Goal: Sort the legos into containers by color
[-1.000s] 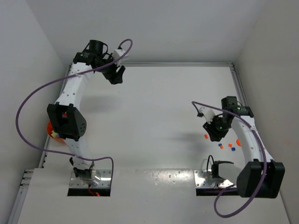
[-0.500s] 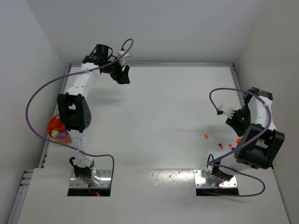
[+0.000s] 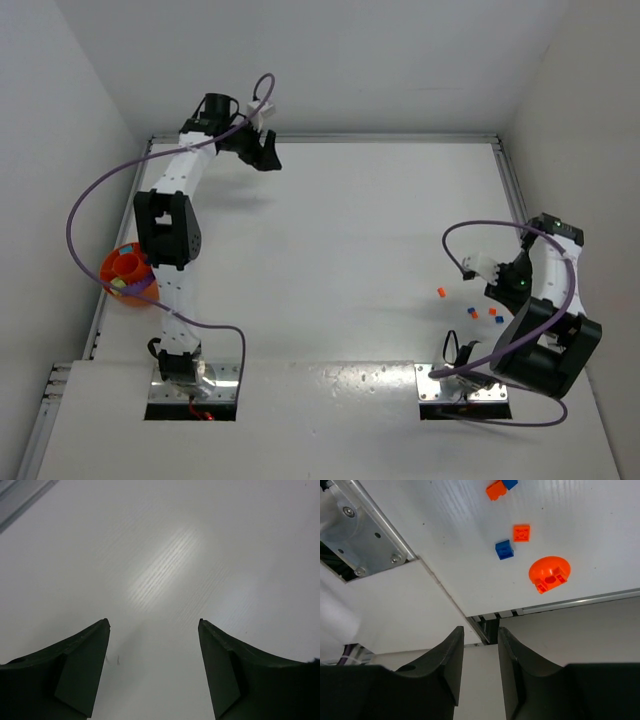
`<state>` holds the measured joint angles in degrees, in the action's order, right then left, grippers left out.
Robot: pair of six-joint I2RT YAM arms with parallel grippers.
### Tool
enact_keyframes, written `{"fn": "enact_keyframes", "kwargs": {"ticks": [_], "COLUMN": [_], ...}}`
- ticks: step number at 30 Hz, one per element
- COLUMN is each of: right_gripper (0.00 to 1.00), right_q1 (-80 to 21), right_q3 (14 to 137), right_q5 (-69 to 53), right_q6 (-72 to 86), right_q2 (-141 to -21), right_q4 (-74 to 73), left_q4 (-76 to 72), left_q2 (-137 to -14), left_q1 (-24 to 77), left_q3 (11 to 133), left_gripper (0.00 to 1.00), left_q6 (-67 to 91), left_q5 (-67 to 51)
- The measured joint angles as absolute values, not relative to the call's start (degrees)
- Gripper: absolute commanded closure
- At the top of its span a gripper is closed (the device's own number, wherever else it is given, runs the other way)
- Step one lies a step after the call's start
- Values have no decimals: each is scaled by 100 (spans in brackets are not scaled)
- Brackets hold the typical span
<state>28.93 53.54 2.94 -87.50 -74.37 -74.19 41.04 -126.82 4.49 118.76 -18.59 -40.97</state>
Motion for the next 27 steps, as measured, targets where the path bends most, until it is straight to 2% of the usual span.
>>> {"fn": "enact_keyframes", "kwargs": {"ticks": [5, 8, 12, 15, 27], "right_gripper": [65, 65, 58, 58, 58], "right_q1": [2893, 2897, 2906, 2915, 3079], "right_q3": [5168, 5043, 4862, 4766, 4077], "right_q5": [285, 244, 145, 62, -215], "right_q6": [-8698, -8659, -8608, -8591, -9233], "right_q2": [-7441, -7439, -7439, -7487, -7856], "right_q4": [-7107, -7008, -6971, -6973, -6040], "left_q4": [3975, 3940, 4125, 4447, 5019], "left_q2": [-12805, -12796, -12724, -12652, -11629], "left_q1": [449, 438, 434, 434, 633], "left_q3": [12409, 12567, 12580, 12578, 11782], "left_gripper": [16, 16, 16, 17, 17], "left_q6": [-1400, -1269, -1184, -1164, -1511], "left_q5": [-4174, -4200, -4064, -3828, -2665]}}
